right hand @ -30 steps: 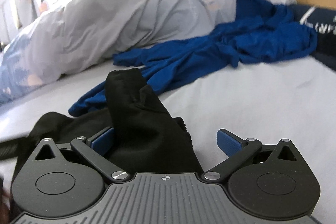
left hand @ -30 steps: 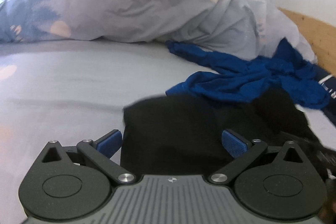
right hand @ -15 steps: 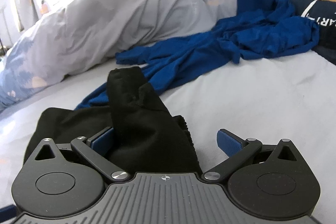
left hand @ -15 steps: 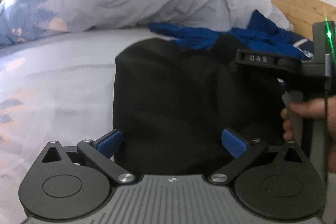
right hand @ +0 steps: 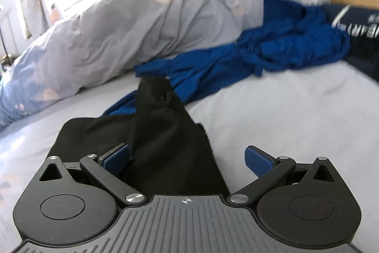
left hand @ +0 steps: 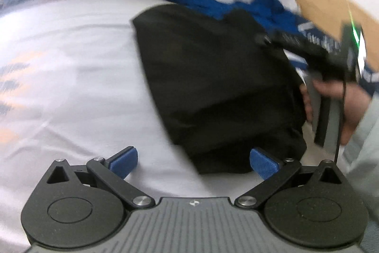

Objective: Fold clothes
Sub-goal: 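Hold the shorts' corner with the right gripper while the left gripper presses the fold flat, then close the left gripper on the folded black shorts while the right gripper grasps beside it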

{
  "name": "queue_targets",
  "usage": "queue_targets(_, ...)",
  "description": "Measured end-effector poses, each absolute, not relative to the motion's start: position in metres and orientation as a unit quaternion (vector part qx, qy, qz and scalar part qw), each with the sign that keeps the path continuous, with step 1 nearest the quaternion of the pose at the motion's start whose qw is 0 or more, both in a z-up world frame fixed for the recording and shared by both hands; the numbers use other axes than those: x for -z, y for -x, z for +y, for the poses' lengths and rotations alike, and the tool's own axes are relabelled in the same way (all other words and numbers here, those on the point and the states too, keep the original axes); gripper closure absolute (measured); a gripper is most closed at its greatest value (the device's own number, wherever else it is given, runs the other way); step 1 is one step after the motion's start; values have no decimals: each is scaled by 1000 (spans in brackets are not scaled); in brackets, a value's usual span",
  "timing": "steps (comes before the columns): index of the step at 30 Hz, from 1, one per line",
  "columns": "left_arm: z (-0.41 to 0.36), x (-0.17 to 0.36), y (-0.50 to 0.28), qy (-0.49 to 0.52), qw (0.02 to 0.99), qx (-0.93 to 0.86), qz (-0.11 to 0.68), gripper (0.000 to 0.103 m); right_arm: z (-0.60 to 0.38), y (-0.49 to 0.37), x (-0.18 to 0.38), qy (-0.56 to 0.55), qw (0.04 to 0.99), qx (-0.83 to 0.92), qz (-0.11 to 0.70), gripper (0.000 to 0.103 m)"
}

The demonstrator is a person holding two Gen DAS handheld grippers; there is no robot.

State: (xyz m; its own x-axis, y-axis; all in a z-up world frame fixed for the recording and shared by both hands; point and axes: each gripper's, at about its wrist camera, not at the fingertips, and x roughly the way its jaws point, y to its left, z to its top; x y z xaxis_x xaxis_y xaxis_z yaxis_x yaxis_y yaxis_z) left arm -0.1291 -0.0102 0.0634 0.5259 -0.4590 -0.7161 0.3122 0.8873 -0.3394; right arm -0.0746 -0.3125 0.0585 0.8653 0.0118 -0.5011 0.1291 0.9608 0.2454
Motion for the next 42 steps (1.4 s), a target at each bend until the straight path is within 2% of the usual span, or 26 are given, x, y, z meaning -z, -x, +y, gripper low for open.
queue_targets(5, 30, -51, 106, 223, 838, 260, 425, 0, -295, 102, -76, -79, 974, 40, 208, 0)
queue_targets(10, 47, -25, 78, 339, 796, 279, 416, 0, -284, 126, -84, -82, 980, 30, 176, 0)
queue_targets(16, 17, -18, 32, 337, 773, 319, 433, 0, -267, 157, -96, -68, 984, 6, 162, 0)
queue_targets(22, -16, -18, -2, 322, 767, 341, 439, 0, -229, 198, -105, -7, 986, -31, 162, 0)
queue_targets(26, -29, -20, -7, 311, 766, 344, 445, 0, -190, 222, -108, 68, 984, -52, 158, 0)
queue_targets(33, -15, -25, -19, 400, 697, 363, 472, 0, -130, 239, -91, 205, 963, -62, 165, 0)
queue_targets(42, -25, -48, -14, 393, 680, 388, 482, 0, -73, 250, -53, 399, 906, -51, 130, 0)
